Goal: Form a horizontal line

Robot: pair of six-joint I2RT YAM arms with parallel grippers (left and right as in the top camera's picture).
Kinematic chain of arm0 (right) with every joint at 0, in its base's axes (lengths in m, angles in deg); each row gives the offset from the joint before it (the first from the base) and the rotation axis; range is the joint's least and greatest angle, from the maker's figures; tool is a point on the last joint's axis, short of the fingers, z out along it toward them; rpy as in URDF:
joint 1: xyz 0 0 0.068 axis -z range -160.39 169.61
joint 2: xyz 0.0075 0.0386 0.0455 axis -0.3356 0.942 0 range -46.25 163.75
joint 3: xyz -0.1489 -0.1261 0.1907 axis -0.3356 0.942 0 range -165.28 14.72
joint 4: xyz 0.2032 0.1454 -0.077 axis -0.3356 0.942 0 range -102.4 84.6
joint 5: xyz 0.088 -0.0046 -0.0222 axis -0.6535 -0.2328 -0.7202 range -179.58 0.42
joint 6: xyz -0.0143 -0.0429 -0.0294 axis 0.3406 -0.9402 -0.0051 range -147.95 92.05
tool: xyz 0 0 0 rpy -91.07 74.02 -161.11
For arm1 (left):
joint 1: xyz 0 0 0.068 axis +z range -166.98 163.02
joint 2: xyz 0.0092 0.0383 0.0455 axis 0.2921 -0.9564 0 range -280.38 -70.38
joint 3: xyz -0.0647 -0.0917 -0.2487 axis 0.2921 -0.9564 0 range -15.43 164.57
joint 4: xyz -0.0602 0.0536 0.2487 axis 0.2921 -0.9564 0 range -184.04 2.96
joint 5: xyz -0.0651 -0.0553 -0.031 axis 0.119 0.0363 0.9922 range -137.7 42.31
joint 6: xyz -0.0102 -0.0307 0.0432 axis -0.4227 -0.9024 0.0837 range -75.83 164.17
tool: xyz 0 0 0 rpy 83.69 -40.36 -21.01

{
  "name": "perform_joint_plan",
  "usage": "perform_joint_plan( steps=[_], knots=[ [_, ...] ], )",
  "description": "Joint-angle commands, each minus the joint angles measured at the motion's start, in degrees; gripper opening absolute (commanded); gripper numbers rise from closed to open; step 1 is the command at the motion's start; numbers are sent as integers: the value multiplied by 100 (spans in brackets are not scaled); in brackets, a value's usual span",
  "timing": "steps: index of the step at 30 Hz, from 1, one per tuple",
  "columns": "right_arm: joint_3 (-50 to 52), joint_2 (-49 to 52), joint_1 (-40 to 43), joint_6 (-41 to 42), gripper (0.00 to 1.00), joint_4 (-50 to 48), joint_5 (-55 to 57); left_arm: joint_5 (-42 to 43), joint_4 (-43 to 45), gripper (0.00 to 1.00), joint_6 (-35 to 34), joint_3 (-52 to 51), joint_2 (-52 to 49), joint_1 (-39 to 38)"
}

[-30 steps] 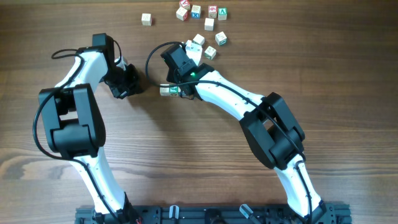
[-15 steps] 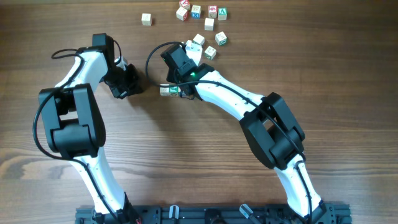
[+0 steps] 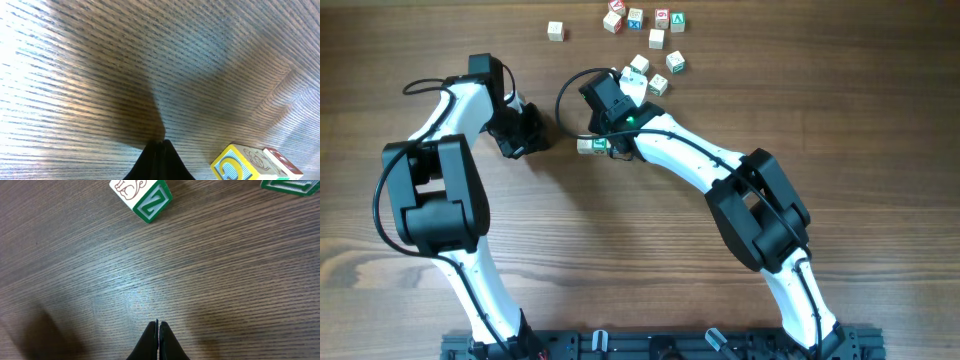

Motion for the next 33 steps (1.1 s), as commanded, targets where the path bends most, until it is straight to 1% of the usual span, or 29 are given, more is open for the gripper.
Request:
perform_joint_plan(
  steps=[1, 33],
  knots=[
    [59, 79, -13, 109, 4, 20, -55, -636, 17, 4, 7, -87, -138, 37],
    [59, 79, -13, 94, 5, 289, -184, -634, 37, 5, 7, -87, -138, 37]
  ],
)
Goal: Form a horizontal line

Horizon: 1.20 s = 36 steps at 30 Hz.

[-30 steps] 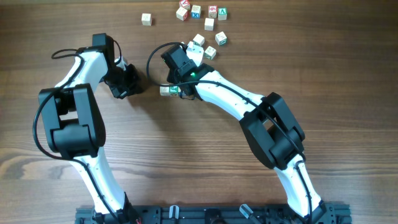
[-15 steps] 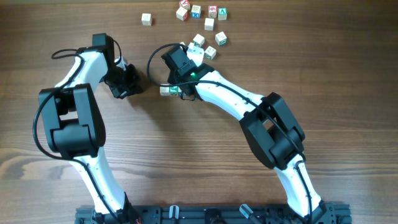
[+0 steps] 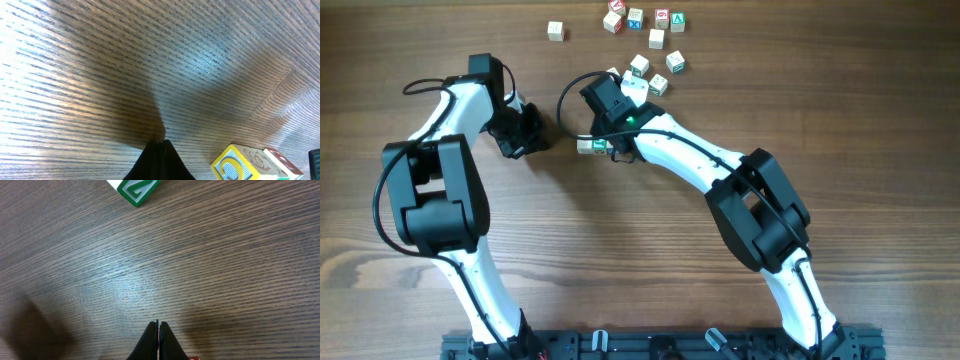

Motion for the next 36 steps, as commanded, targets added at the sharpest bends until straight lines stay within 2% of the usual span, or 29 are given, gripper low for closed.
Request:
perform_joint_plan(
  steps=[1, 36],
  knots=[
    [59, 79, -13, 66, 5, 13, -68, -634, 33, 5, 7, -87, -138, 37],
    [59, 79, -13, -76, 5, 48, -195, -632, 35, 5, 7, -87, -138, 37]
  ],
)
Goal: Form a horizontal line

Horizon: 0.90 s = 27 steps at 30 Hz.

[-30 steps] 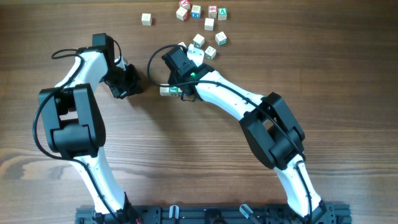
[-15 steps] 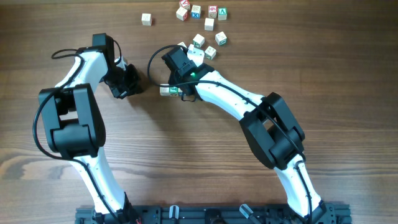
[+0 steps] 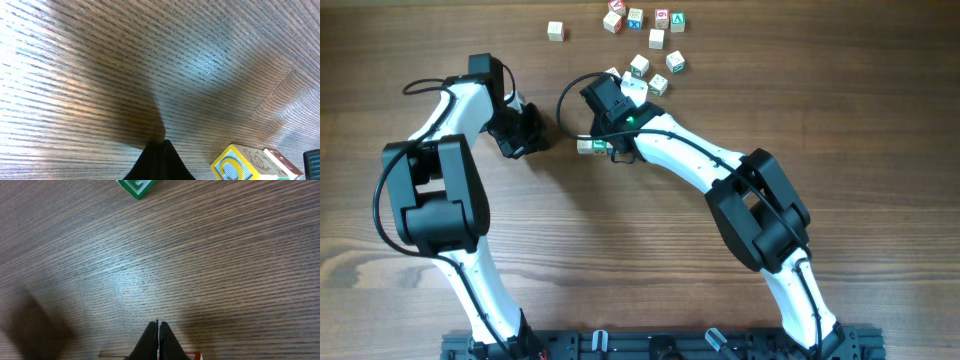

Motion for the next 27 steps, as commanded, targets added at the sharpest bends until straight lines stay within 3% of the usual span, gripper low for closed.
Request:
perform_joint_plan(
  steps=[1, 27],
  knots=[
    [59, 79, -13, -70, 5, 7, -55, -632, 35, 5, 7, -87, -138, 37],
    [59, 79, -13, -74, 5, 37, -142, -632, 83, 7, 7, -87, -138, 37]
  ],
)
